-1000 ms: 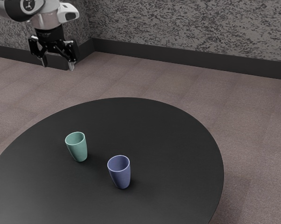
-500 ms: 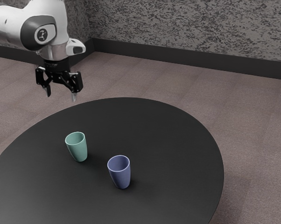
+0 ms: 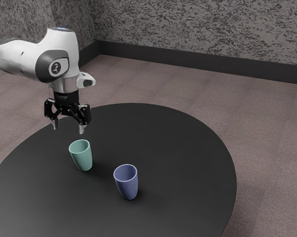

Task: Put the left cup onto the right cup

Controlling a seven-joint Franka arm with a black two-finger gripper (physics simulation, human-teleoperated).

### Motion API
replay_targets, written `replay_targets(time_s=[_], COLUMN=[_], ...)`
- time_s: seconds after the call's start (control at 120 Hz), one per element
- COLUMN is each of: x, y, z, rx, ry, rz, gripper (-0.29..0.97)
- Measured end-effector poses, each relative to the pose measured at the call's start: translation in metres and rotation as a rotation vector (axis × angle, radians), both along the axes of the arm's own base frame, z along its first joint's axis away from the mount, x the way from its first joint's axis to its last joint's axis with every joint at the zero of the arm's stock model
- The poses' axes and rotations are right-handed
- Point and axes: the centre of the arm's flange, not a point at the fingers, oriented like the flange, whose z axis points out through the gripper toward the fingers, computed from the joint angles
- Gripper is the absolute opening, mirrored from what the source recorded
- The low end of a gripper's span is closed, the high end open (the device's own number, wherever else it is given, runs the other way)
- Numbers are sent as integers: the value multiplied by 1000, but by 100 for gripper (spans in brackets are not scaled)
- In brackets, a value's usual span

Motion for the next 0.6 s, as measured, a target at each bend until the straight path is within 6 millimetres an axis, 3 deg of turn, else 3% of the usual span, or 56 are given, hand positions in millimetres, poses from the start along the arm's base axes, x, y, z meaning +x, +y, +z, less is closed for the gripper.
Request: replay_targets(time_s=[0.142, 0.35, 0.6], x=[9, 18, 17], y=[0, -16, -8], z=[-22, -41, -66], rx=[-4, -22, -33], ry=[-2, -12, -8], rz=[3, -14, 12], gripper=[68, 68, 68])
